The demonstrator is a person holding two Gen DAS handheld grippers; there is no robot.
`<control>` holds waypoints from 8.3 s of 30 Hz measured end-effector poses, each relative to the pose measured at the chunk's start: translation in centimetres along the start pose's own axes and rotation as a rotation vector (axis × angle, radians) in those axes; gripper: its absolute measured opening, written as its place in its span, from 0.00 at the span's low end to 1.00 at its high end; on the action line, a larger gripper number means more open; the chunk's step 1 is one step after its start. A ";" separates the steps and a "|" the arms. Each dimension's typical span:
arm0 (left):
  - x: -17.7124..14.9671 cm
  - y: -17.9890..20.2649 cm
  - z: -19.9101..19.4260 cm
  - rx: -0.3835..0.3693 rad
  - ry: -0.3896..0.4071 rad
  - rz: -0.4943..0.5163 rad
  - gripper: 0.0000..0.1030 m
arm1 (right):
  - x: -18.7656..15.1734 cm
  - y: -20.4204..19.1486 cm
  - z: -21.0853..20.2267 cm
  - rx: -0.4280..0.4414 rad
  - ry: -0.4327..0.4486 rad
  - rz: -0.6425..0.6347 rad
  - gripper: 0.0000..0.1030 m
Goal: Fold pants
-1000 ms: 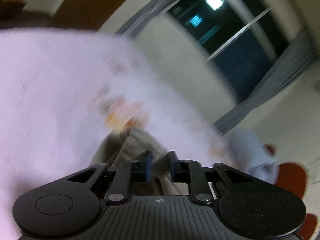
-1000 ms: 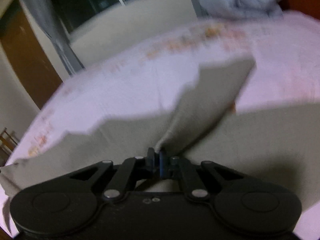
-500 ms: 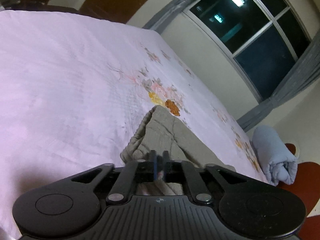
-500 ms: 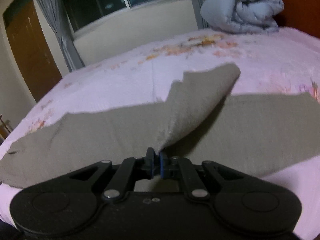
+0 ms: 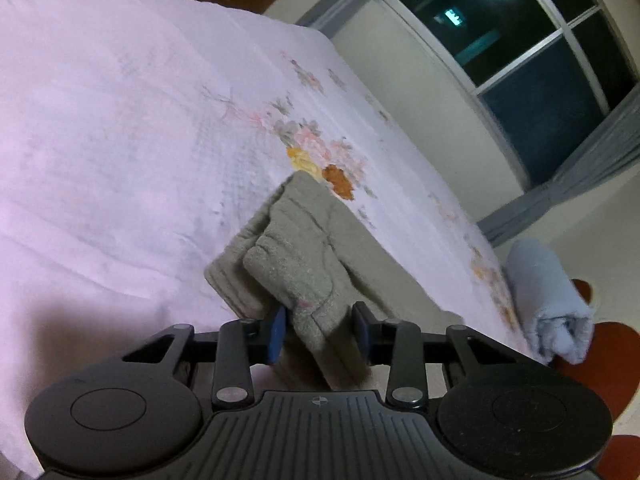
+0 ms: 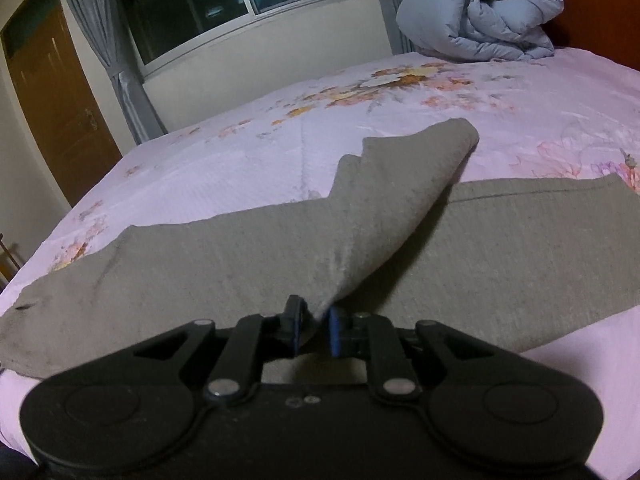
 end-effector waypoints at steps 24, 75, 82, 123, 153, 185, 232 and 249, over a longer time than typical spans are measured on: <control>3.3 0.6 2.3 -0.070 -0.060 0.077 0.15 | 1.4 -1.0 1.2 0.086 0.000 -0.007 0.00; -6.7 16.4 7.3 0.356 0.006 0.564 0.89 | 11.0 -0.1 4.8 -0.168 0.095 -0.341 0.30; -7.8 14.1 8.6 0.357 -0.008 0.599 0.97 | 11.9 0.1 12.2 -0.258 -0.038 -0.417 0.24; -7.7 14.1 8.9 0.205 -0.184 0.728 1.00 | 3.9 21.1 -6.4 -0.186 0.155 0.491 0.09; -8.0 14.1 8.8 0.202 -0.156 0.731 1.00 | 10.3 18.1 -8.7 -0.032 0.315 0.472 0.00; -7.7 14.1 8.5 0.182 -0.214 0.751 1.00 | 2.6 23.3 -8.4 -0.077 0.221 0.768 0.00; -7.8 13.6 6.6 0.176 -0.148 0.725 1.00 | 4.1 28.0 -5.0 0.019 0.194 0.708 0.05; -20.1 33.4 10.0 -0.001 -0.163 0.627 1.00 | 4.9 28.4 -5.0 0.072 0.164 0.826 0.16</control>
Point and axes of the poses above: each gripper's, at about its wrist camera, not at the fingertips, and z roughly the way its jaws point, y to its right, x to its top, the point moved 9 cm from there along z, roughly the way its jaws point, and after that the axes turned 8 degrees about z, right-handed, at the moved point
